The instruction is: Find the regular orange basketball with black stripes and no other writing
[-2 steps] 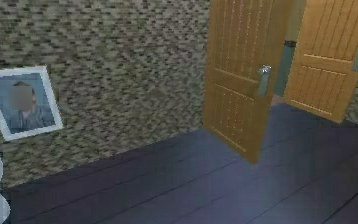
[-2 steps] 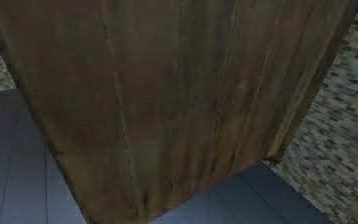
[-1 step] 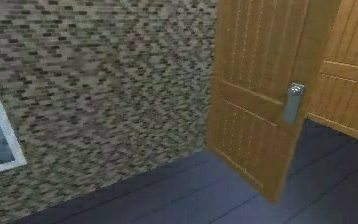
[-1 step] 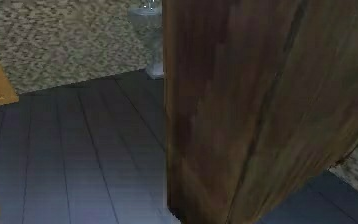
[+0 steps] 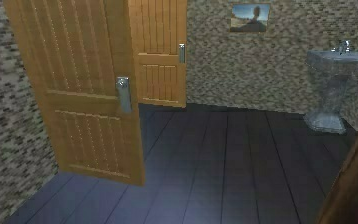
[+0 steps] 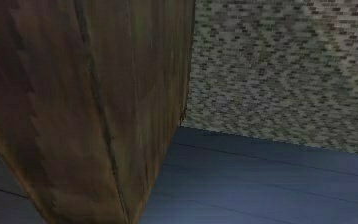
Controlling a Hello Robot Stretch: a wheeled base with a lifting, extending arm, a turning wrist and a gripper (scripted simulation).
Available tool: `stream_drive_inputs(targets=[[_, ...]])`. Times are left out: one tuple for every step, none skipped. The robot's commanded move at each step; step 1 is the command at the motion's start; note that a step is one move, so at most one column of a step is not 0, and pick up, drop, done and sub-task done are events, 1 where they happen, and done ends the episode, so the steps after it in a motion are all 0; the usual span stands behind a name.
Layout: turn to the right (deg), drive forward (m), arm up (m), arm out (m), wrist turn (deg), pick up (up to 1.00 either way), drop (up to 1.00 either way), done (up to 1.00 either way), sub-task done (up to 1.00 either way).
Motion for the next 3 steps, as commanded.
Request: stream_drive_inputs(targets=[[3.0, 0.0, 0.0, 0.0, 0.0, 0.0, 0.0, 0.0, 0.0], [0.0, 1.0, 0.0, 0.0, 0.0, 0.0, 0.0, 0.0, 0.0], [3.0, 0.0, 0.0, 0.0, 0.0, 0.0, 0.0, 0.0, 0.0]])
